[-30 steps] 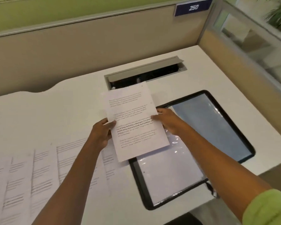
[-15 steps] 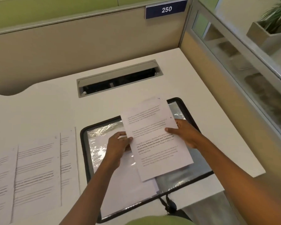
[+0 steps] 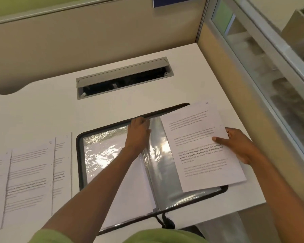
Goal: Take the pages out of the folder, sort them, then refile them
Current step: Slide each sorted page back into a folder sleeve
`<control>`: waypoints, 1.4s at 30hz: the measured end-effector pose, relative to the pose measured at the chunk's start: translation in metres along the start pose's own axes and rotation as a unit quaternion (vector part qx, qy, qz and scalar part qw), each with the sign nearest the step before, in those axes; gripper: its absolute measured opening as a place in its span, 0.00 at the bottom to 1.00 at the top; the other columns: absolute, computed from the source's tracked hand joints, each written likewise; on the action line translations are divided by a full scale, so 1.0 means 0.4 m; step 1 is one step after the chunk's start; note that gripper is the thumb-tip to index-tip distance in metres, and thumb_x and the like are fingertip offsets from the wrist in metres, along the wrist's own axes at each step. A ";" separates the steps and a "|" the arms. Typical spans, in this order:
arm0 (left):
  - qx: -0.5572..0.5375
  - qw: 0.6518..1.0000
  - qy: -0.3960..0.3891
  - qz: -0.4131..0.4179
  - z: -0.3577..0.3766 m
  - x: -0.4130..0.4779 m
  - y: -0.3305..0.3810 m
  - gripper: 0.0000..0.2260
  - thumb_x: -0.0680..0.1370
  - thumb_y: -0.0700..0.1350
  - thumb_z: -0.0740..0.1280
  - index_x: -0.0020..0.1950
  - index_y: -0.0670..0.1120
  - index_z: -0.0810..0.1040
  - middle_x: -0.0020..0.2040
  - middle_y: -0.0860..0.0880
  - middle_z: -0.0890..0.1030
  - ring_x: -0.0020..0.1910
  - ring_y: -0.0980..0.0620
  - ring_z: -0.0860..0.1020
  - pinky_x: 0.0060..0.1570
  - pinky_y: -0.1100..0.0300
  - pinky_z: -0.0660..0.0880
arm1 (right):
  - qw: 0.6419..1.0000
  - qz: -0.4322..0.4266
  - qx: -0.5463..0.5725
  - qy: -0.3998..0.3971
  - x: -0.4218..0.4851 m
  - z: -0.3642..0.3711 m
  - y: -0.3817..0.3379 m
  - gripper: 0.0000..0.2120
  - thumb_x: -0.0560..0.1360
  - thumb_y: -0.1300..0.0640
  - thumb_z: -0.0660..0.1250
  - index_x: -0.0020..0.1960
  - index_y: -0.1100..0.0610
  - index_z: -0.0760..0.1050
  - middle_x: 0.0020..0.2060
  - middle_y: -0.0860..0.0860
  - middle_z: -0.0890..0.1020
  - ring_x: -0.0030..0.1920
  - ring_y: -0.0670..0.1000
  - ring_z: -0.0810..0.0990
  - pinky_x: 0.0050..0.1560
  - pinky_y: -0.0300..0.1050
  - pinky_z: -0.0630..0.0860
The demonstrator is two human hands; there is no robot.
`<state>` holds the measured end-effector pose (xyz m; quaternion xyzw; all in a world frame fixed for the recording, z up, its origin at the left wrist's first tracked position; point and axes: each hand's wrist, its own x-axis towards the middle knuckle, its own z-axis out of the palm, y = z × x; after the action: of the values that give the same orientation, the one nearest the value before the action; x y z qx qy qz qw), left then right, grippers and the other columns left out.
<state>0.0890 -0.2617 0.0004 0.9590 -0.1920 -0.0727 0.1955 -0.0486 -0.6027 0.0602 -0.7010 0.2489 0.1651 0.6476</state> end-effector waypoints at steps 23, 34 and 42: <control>0.015 0.986 0.126 0.105 -0.005 0.074 -0.024 0.01 0.78 0.45 0.76 0.46 0.49 0.86 0.46 0.54 0.86 0.50 0.47 0.79 0.55 0.51 0.65 | 0.978 -0.175 0.034 0.108 0.083 0.013 -0.272 0.16 0.78 0.61 0.73 0.65 0.56 0.80 0.56 0.47 0.86 0.55 0.50 0.86 0.51 0.45 0.84; 0.027 0.975 0.156 0.159 0.027 0.060 -0.054 0.04 0.81 0.48 0.72 0.50 0.50 0.87 0.49 0.56 0.86 0.50 0.47 0.77 0.54 0.50 0.65 | 0.938 -0.319 -0.104 0.083 0.227 0.179 -0.522 0.14 0.80 0.58 0.71 0.65 0.58 0.80 0.56 0.47 0.85 0.53 0.46 0.86 0.52 0.43 0.84; 0.005 0.970 0.168 0.176 0.014 0.066 -0.068 0.07 0.80 0.50 0.73 0.53 0.50 0.88 0.51 0.54 0.87 0.53 0.47 0.75 0.54 0.50 0.64 | 0.922 -0.314 -0.228 0.016 0.332 0.286 -0.569 0.14 0.80 0.54 0.71 0.65 0.55 0.81 0.58 0.48 0.85 0.52 0.43 0.85 0.51 0.40 0.83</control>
<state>0.1213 -0.2513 -0.0173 0.9097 -0.3221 0.1264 0.2295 0.1990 -0.4990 0.1624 -0.8742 -0.0181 -0.0053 0.4852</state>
